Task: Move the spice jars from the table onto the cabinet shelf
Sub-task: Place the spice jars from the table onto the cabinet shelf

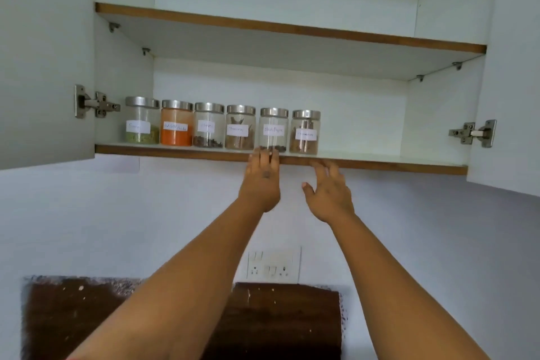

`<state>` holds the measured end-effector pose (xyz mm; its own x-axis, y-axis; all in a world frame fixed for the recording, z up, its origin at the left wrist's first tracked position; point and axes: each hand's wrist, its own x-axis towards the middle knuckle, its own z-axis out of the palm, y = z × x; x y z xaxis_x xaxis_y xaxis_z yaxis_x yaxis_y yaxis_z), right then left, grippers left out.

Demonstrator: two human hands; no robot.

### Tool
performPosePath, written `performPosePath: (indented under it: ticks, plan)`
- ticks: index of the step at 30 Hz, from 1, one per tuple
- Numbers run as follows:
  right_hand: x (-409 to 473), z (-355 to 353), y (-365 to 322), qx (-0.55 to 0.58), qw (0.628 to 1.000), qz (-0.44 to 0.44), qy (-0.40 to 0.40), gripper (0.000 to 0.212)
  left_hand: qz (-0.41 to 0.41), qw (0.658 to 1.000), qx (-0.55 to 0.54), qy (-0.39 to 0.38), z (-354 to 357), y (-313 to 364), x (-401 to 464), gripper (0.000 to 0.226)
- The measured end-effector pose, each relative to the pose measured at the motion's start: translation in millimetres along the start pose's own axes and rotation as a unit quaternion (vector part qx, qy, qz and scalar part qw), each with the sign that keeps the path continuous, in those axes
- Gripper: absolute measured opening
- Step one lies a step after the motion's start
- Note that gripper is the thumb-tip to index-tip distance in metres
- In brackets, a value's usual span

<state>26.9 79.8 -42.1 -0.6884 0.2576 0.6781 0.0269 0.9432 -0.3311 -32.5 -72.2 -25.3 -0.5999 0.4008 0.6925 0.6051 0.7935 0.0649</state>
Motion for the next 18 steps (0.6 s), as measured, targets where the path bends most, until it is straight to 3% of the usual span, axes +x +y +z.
performPosePath:
  ticks: [3,7,11,18]
  plan:
    - [-62,35,7,0.042,0.993,0.082,-0.077,0.061,-0.018,0.993,-0.112,0.040,40,14,-69,0.067]
    - [-170,90,35,-0.023,0.982,0.139,-0.126,0.060,-0.123,0.973,-0.154,-0.124,104,25,-174,0.076]
    - [-271,117,59,-0.046,0.959,0.201,-0.194,0.049,-0.148,0.940,-0.151,-0.269,142,22,-268,0.081]
    - [-382,130,86,-0.064,0.920,0.313,-0.229,0.032,-0.164,0.891,-0.228,-0.356,167,17,-378,0.075]
